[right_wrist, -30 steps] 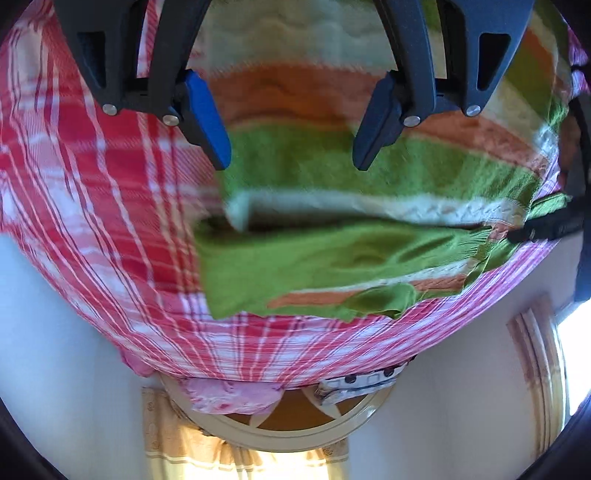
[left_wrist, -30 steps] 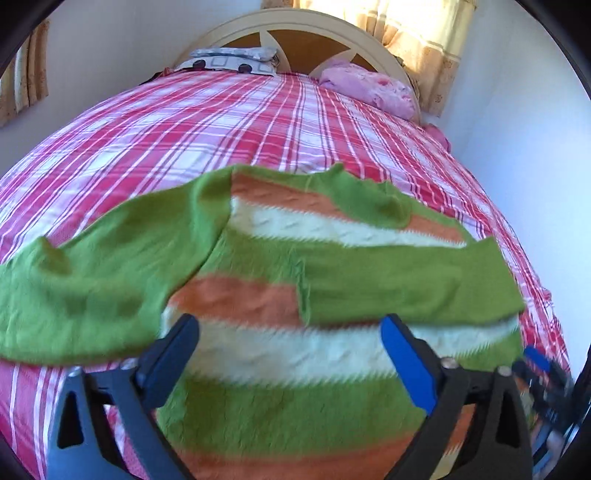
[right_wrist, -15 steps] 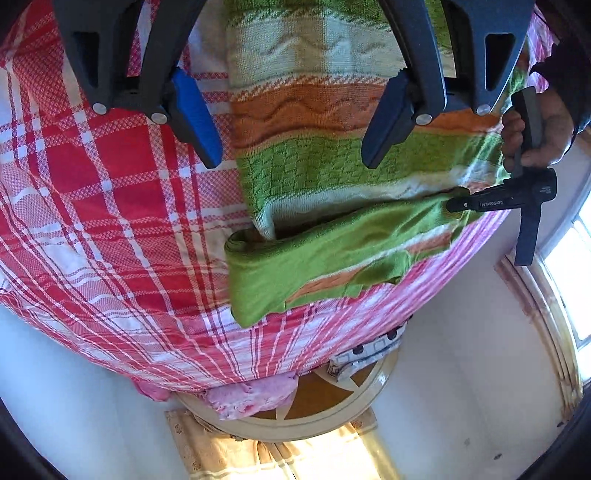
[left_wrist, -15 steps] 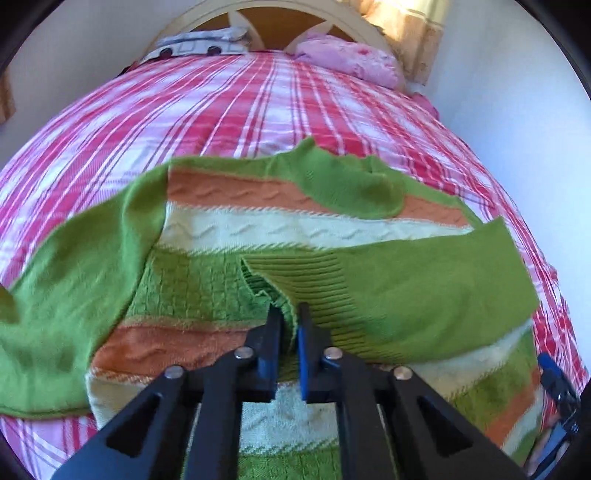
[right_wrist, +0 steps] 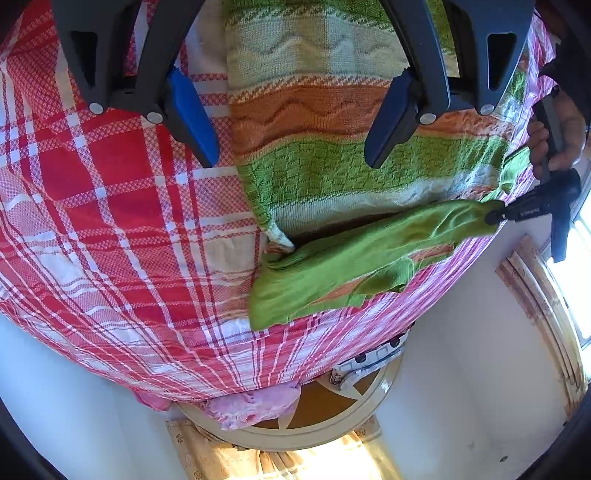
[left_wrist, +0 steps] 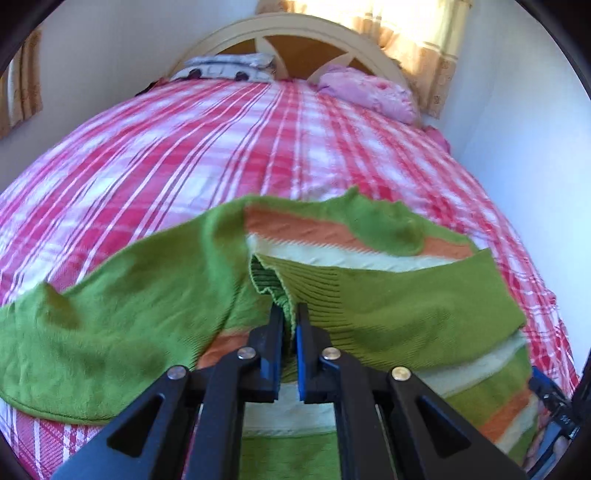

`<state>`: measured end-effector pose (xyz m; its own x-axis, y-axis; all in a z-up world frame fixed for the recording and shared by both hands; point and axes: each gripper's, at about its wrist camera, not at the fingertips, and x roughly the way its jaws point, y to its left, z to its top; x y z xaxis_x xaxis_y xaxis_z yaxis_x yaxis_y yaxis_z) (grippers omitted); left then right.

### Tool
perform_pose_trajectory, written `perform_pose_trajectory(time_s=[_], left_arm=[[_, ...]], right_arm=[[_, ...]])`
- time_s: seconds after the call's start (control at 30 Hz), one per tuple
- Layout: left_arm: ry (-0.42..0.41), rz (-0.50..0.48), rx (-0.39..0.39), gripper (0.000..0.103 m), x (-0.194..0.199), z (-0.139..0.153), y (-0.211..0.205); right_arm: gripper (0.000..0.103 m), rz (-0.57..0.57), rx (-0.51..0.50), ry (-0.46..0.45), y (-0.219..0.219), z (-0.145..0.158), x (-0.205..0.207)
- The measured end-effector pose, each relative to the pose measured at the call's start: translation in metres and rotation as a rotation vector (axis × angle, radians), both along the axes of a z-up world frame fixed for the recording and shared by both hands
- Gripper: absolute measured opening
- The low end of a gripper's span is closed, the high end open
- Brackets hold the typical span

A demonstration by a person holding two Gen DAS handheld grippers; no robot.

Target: Fold small clothes

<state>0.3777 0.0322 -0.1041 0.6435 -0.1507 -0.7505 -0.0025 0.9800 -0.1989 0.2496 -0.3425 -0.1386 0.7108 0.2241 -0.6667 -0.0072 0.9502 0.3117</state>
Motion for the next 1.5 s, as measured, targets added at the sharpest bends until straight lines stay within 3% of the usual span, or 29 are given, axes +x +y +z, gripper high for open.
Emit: perform_pose_trajectory(time_s=[0.13,0.23,0.3,0.37,0.4,0.47,0.53,0.67,0.73,0.87,0.97,1.07,1.13,1.27,1.37,1.5], left_arm=[[0.047,0.005,0.005,0.007,0.003,-0.024,-0.006],[0.027,0.014,0.034,0.008,0.0,-0.029,-0.012],[0.03,-0.001,0.044,0.015,-0.002,-0.026,-0.014],[0.034,-0.006,0.041,0.028,-0.006,-0.022,-0.011],[0.026,-0.01,0.041,0.031,-0.011,-0.018,-0.009],[-0.001,-0.01,0.064,0.049,-0.019,-0.012,-0.006],[-0.04,-0.011,0.094,0.057,-0.028,-0.007,-0.002],[-0.068,0.01,0.112,0.067,-0.038,-0.003,0.006],[-0.062,0.024,0.1,0.068,-0.042,-0.004,0.011],[-0.056,0.04,0.071,0.068,-0.053,-0.003,0.027],[-0.06,0.058,0.083,0.073,-0.063,0.001,0.046],[-0.077,0.093,0.107,0.078,-0.077,0.006,0.077],[-0.082,0.138,0.148,0.079,-0.084,0.007,0.101],[-0.08,0.256,0.225,0.092,-0.094,0.004,0.148],[-0.06,0.331,0.226,0.092,-0.101,-0.001,0.179],[-0.023,0.424,0.232,0.092,-0.113,-0.011,0.212]], right_arm=[[0.082,0.0,-0.001,0.005,0.001,0.0,0.001],[0.082,0.0,0.004,0.006,0.0,-0.001,0.001],[0.082,-0.001,0.003,0.007,0.0,-0.001,0.001],[0.082,-0.006,-0.002,-0.001,-0.001,0.0,0.0],[0.082,-0.009,-0.007,-0.005,0.0,0.002,0.0],[0.082,-0.016,-0.03,0.001,0.002,0.01,0.0],[0.082,0.013,-0.054,-0.004,0.009,0.022,0.004],[0.082,0.089,-0.13,-0.085,0.035,0.057,0.024],[0.082,0.137,-0.159,-0.092,0.049,0.065,0.046],[0.082,0.131,-0.2,-0.008,0.06,0.046,0.092],[0.083,0.091,-0.195,0.187,0.054,0.004,0.112],[0.083,0.134,-0.369,0.151,0.076,0.003,0.098],[0.082,0.142,-0.419,0.158,0.091,0.012,0.09],[0.082,0.226,-0.356,0.077,0.129,0.04,0.082],[0.082,0.296,-0.304,0.027,0.172,0.055,0.09],[0.082,0.345,-0.204,0.014,0.212,0.046,0.108]])
